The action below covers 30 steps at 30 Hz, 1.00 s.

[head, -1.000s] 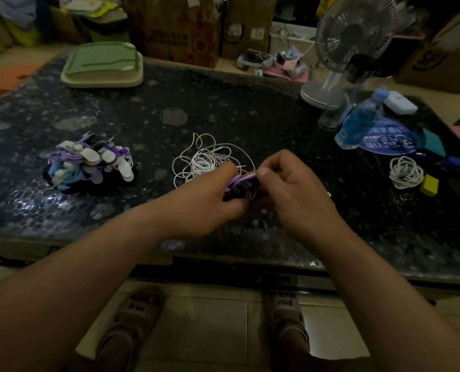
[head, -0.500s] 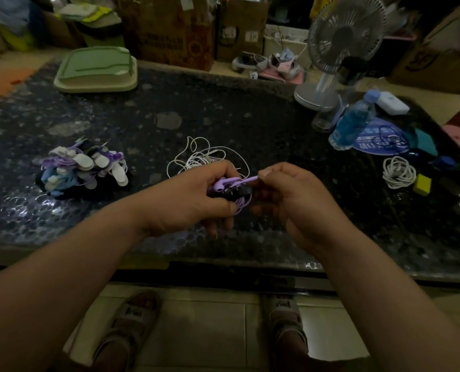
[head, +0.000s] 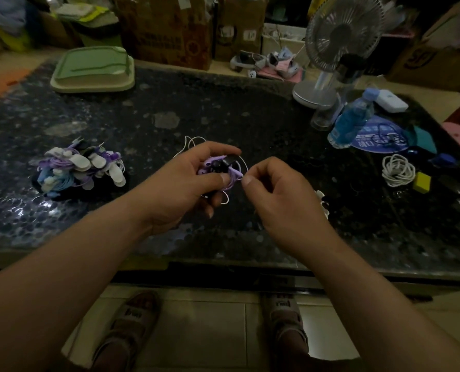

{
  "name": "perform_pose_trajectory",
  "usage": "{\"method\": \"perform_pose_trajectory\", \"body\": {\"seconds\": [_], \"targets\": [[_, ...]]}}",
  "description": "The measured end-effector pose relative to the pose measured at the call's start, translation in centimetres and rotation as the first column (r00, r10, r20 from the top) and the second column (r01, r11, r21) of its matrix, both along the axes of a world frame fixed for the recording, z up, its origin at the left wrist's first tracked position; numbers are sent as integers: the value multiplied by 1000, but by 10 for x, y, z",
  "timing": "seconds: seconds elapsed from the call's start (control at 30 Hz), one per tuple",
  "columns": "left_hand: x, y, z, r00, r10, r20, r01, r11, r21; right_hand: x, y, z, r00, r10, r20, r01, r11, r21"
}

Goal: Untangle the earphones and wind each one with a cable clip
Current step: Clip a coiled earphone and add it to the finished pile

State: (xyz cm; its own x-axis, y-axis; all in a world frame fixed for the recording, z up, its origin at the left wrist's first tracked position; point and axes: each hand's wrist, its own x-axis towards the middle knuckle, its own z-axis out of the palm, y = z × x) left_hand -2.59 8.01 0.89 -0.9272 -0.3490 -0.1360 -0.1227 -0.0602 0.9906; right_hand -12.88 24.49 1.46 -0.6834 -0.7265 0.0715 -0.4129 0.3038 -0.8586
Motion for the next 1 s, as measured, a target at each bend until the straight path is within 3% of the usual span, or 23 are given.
{"method": "perform_pose_trajectory", "body": {"seconds": [0.1,0.2,0.3,0.37,0.63,0.83,1.0], "targets": [[0,6,0,1000,26,18,-26,1000,4,-1,1,0,999,35,-30,-34,998,57],[1,8,3,1000,-13,21,8,972,235,0,3,-4,992,74,-97,-59,987,146],[3,4,7,996,-85,-10,81,887,456,-3,3,-4,989,100,-109,-79,980,182],[4,3,6,996,-90,-12,84,858,507,-6,4,-5,987,117,-112,-93,976,198],[1,2,-1,996,-75,39,50,897,439,-8,13,4,958,244,-153,-213,957,197],[-5,14,-12,988,64,143,-95,971,219,-4,6,12,807,421,-415,-234,872,431],[-8,29,-18,995,22,94,-30,996,83,-8,-1,-3,808,322,-494,-176,931,320]]}}
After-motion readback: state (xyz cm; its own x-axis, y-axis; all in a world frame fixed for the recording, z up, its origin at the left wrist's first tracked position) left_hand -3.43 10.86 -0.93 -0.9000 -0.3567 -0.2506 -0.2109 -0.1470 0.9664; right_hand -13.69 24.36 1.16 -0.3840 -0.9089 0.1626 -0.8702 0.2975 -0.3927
